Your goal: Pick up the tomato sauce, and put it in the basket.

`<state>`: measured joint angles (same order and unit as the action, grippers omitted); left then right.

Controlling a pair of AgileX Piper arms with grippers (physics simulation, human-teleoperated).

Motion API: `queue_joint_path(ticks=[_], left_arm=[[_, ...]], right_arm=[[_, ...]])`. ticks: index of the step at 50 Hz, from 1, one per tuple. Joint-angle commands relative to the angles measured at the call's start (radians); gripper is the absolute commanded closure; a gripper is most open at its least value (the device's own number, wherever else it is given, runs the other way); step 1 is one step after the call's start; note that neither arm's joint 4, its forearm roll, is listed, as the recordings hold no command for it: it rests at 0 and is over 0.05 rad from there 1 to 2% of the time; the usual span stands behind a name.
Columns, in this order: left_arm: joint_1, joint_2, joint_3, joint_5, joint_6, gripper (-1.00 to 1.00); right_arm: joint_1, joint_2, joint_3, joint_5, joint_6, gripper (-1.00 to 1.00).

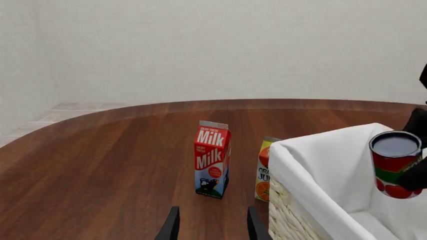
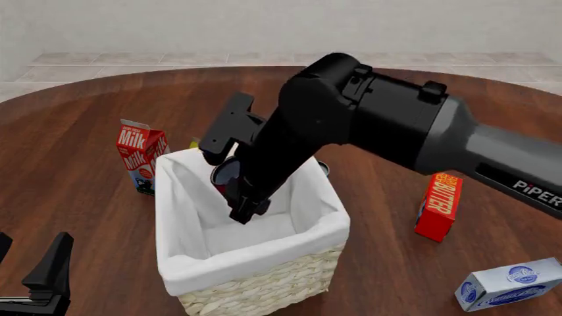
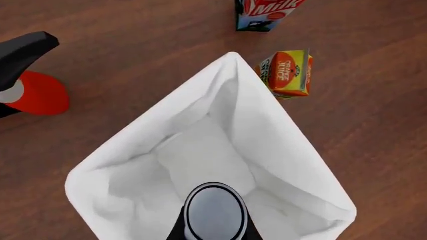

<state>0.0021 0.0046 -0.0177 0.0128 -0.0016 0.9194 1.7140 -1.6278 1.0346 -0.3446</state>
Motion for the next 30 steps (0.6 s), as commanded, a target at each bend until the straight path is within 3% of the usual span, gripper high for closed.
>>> queue_joint_path(ticks=[1, 30], left_arm=[[-0.001, -0.003, 0.0, 0.002, 0.001, -1.0], [0.0, -0.003, 0.0, 0.002, 0.002, -1.0]], right_arm=[[0.0, 0.019, 0.02, -0.026, 0.014, 1.0], [0.003, 0.063, 0.04, -0.06, 0.021, 1.0]])
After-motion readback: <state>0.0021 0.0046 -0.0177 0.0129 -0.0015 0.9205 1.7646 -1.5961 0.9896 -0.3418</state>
